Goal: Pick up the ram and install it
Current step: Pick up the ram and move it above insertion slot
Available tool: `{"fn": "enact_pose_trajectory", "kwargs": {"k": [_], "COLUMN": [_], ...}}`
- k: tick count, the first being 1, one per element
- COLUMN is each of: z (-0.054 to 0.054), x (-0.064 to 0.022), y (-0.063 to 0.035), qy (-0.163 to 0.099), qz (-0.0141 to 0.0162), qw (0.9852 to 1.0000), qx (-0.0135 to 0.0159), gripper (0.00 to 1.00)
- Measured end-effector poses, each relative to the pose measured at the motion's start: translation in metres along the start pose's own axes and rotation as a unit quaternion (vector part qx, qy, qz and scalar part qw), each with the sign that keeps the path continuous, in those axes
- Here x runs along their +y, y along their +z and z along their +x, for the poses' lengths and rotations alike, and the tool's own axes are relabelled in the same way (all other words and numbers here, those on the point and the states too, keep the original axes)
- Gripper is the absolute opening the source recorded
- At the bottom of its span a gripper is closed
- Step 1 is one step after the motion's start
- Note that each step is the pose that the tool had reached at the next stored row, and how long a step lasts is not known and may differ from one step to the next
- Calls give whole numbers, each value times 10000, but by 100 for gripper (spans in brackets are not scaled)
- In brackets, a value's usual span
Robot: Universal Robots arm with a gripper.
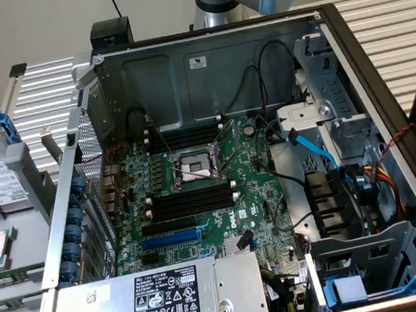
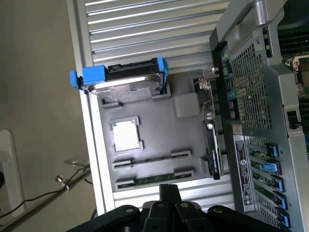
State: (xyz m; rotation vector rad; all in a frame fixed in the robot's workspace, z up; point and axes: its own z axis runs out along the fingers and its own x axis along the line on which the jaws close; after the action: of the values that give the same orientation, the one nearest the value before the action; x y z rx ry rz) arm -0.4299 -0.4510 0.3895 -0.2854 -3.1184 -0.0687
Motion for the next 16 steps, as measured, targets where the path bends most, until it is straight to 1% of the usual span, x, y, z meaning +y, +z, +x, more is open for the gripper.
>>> {"fn": "enact_pose_trajectory", "kwargs": {"k": [3,5,8,12,14,16], "z": [-6,-6,-7,-8,-8,-9], "x": [-3,-5,-7,-10,-12,-13], "y": [7,38,82,154,187,221], "qy": [-84,-262,-532,-899,-1077,-1261], "qz": [2,4,7,12,15,17], "qw": [10000,9997,9986,9959,9942,9920], "qx": [4,12,23,39,46,54], "gripper": [11,11,11,11,11,11]}}
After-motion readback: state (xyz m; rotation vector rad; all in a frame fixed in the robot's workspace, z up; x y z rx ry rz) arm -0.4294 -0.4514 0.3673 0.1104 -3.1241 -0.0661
